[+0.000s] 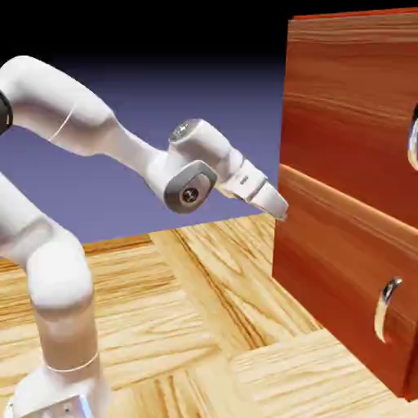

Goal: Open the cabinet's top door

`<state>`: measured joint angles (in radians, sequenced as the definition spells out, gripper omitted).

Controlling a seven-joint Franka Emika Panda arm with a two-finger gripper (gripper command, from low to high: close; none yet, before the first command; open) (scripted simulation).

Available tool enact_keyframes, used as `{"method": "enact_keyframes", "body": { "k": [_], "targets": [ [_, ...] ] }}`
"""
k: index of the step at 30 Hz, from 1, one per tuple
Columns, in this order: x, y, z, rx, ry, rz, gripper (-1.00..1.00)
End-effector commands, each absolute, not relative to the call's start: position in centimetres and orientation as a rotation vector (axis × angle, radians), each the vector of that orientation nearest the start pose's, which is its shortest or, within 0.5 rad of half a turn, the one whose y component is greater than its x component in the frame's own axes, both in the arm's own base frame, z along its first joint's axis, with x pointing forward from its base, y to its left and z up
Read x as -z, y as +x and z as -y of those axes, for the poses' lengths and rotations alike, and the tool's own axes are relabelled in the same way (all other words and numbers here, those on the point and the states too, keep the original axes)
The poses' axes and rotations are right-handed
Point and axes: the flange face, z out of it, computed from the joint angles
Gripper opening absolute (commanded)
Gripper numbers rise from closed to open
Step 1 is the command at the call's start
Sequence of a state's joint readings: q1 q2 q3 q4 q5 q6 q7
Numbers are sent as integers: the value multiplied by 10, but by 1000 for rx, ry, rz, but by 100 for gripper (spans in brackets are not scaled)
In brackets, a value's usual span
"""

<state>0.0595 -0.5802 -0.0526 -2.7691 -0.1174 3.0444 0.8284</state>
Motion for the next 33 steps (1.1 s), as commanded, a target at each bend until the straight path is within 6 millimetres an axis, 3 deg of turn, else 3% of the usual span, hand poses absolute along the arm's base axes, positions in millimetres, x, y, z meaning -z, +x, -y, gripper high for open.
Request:
{"method": "enact_keyframes", "body": {
  "k": [1,10,18,26,33],
  "targets": [
    [-492,396,-13,1125,-2426,-899,0],
    [-567,402,-22,1306,-2269,-796,0],
    [-620,399,-16,1436,-2124,-725,0],
    [-656,396,4,1538,-1987,-673,0],
    [-673,398,31,1605,-1885,-644,0]
  ]
}}
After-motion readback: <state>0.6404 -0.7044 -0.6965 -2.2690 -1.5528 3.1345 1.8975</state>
